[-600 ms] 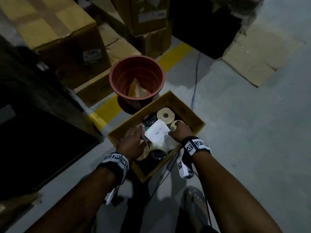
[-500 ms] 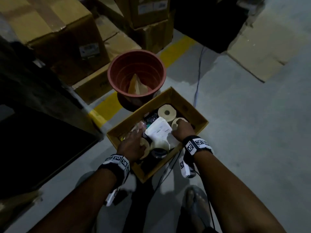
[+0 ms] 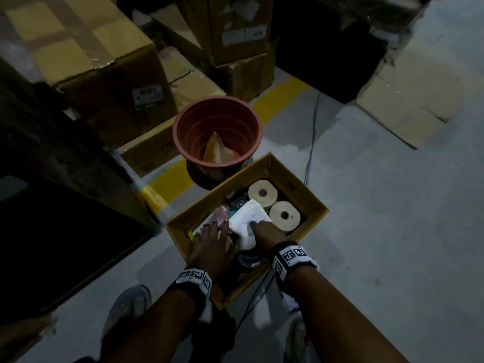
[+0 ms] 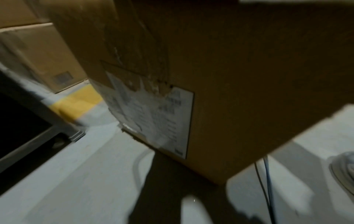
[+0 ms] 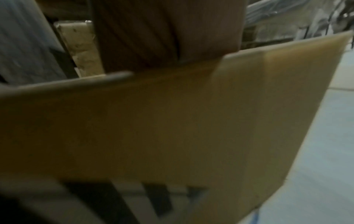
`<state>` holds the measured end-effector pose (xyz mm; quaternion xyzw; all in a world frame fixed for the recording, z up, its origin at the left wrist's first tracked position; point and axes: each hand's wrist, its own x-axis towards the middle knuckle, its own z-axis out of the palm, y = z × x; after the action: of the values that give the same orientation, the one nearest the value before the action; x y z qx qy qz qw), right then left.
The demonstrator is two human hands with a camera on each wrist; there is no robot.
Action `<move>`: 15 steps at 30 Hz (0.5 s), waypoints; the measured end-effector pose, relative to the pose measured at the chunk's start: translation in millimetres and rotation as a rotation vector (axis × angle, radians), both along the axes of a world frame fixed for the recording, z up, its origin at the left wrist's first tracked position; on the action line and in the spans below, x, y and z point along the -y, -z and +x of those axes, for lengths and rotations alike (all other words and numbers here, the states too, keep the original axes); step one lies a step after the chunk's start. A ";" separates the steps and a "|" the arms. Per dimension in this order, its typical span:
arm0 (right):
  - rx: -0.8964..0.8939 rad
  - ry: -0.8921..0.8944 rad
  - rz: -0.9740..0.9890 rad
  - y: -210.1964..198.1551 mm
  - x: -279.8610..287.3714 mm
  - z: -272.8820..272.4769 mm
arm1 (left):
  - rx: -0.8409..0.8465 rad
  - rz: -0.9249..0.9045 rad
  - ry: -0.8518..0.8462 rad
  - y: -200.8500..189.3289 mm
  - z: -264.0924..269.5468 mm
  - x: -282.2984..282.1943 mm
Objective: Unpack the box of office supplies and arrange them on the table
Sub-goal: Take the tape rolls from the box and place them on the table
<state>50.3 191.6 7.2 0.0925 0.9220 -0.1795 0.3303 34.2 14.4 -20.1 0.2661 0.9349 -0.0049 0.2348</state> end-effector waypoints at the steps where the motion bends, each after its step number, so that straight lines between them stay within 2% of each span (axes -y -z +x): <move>1: 0.035 -0.051 0.024 2.0 -0.5 3.7 | -0.029 0.024 0.012 -2.0 2.4 1.1; 5: 0.082 -0.175 0.097 -0.4 7.6 7.7 | -0.156 0.119 0.007 -16.2 15.2 1.9; 9: 0.053 -0.277 0.230 2.5 33.0 11.3 | -0.149 0.165 0.076 -22.2 35.0 9.2; 13: 0.269 -0.245 0.291 19.3 43.4 24.2 | -0.204 0.222 0.037 -19.6 38.3 19.0; 15: 0.301 -0.276 0.321 19.9 43.3 21.8 | -0.208 0.248 0.021 -21.5 37.2 22.3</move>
<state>72.1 148.3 -12.6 0.0427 0.8830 0.0319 0.4663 71.4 -7.9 1.4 0.3008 0.9448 0.0807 0.1017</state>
